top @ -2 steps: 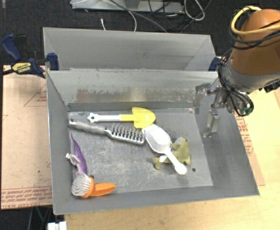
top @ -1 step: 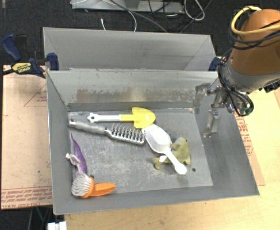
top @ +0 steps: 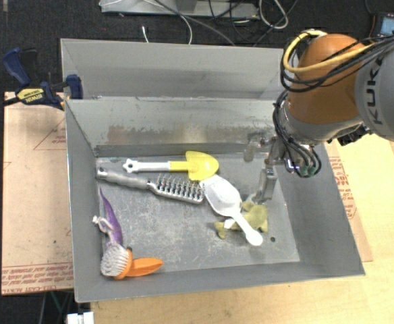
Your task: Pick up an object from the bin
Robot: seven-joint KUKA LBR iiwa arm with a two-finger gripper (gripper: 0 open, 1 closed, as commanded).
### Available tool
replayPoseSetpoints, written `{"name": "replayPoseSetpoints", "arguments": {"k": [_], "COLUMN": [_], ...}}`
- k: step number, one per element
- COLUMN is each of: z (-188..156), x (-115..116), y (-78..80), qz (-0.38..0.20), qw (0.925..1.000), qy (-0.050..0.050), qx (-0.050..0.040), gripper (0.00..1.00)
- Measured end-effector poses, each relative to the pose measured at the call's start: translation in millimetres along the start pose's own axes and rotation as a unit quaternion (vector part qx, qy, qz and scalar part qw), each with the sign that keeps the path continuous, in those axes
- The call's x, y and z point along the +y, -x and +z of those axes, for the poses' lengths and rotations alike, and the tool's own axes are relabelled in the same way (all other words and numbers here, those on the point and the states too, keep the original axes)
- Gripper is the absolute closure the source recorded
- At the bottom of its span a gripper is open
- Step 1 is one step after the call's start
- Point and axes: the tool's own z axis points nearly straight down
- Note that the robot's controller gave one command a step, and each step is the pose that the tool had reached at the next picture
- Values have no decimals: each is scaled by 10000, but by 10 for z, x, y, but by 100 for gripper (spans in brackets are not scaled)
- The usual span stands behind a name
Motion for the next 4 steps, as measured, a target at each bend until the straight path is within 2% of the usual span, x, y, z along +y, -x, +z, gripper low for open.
{"name": "replayPoseSetpoints", "arguments": {"k": [1,2,3,4], "z": [72,662,1307,1229], "x": [44,24,-173,181], "y": [44,-54,49,-63], "qz": [121,160,1525,593], "qw": [9999,9999,9883,9982], "qy": [-21,-9,8,-1], "qx": [-53,10,-61,-33], "gripper": [0,0,0,100]}}
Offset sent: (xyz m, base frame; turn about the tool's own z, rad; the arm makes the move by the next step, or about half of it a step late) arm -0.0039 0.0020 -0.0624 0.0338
